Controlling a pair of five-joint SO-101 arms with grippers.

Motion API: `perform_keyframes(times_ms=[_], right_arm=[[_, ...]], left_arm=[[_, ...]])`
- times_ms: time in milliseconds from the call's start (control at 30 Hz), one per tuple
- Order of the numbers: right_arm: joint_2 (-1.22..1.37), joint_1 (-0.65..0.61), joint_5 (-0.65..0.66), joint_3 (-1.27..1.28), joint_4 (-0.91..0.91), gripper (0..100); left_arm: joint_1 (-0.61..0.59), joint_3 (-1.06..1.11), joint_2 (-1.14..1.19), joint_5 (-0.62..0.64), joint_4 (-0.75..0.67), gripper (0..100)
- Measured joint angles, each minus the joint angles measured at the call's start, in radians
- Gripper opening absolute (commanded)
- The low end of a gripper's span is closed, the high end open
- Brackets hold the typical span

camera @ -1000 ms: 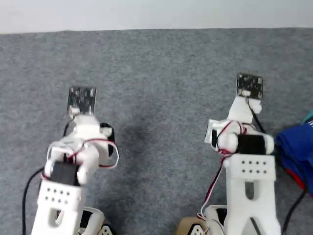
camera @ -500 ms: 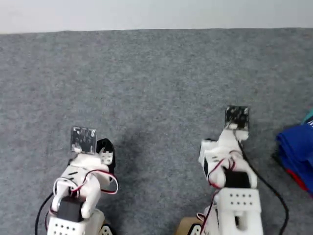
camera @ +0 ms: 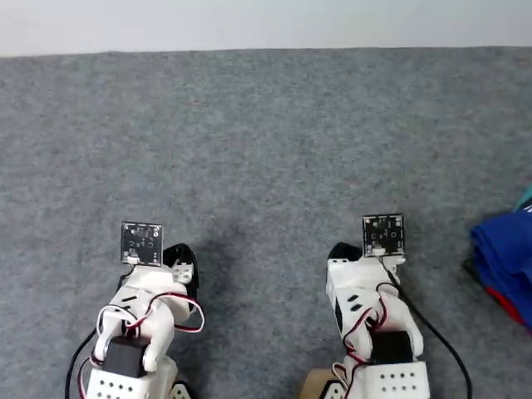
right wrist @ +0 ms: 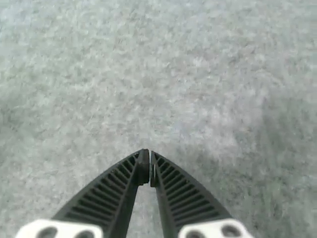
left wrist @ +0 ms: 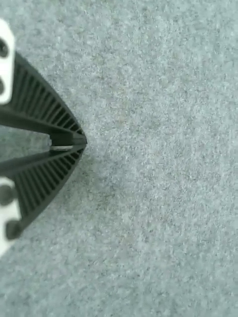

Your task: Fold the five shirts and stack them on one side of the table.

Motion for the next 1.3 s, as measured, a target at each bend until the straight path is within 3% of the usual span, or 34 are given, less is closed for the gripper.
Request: perform_keyframes(times_ms=[267,600,900,1100,1300], right_arm=[[-0.103,-0.032,0.000,-0.002,0.233,0.9],[-0.104,-0.037,0.006,-0.003,0.440,0.9],[-0.104,-0.037,0.006,-0.003,0.459,0.9],[-0.104,-0.037,0.006,-0.003,0.459,0.9],[-0.104,-0.037,0.006,-0.003,0.459,0.9]], left_arm=[[0.000,0.000,0.000,-0.006,0.023,0],[0.000,0.000,0.000,-0.241,0.187,0],[-0.002,0.000,0.000,-0.247,0.249,0],[-0.110,0.000,0.000,-0.247,0.249,0],[-0.123,0.000,0.000,-0.247,0.249,0]])
